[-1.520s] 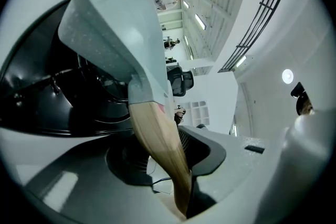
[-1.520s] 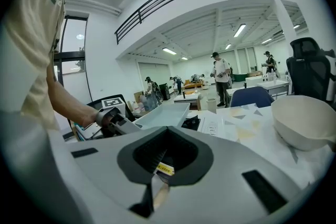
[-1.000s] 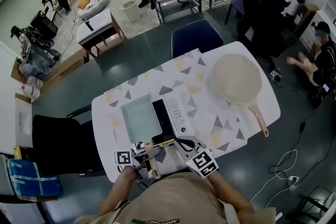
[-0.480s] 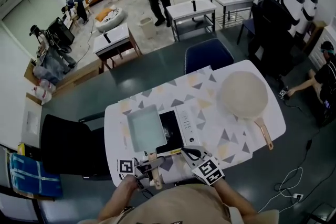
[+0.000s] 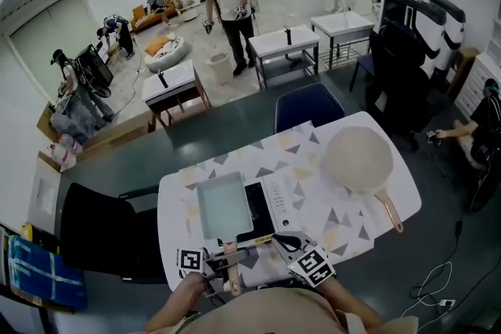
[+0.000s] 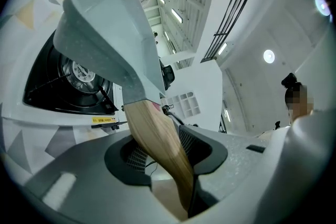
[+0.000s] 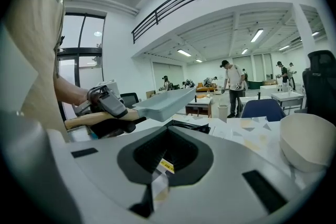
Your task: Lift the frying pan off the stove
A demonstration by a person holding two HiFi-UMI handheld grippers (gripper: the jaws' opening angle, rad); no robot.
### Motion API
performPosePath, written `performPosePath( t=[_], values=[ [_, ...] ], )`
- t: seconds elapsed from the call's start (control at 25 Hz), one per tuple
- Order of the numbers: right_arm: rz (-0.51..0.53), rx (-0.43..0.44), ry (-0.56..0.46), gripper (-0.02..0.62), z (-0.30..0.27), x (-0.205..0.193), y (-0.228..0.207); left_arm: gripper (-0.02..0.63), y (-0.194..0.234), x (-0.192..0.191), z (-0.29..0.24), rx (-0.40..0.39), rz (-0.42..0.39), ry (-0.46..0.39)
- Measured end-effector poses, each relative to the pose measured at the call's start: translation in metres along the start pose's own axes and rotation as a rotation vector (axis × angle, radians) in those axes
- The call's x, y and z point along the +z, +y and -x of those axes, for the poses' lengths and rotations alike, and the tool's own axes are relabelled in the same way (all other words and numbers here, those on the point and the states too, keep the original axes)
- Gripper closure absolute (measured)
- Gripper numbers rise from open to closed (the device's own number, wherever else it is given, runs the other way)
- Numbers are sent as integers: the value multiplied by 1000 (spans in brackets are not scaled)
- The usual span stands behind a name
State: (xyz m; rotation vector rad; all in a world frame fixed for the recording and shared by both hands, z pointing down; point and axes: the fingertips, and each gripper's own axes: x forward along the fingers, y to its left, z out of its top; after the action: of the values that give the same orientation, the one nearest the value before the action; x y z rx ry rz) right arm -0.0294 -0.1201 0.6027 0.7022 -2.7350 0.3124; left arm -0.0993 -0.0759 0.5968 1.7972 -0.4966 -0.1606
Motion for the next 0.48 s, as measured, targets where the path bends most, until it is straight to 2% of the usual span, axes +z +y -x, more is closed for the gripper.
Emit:
performPosePath(
  t=[0.32, 0.48],
  values=[
    [-12, -23, -5, 592, 3, -3, 4, 442, 13, -6, 7, 19, 20, 9],
    [-9, -44, -17, 592, 1, 2, 1, 442, 13, -4, 9, 1, 12, 4]
  ],
)
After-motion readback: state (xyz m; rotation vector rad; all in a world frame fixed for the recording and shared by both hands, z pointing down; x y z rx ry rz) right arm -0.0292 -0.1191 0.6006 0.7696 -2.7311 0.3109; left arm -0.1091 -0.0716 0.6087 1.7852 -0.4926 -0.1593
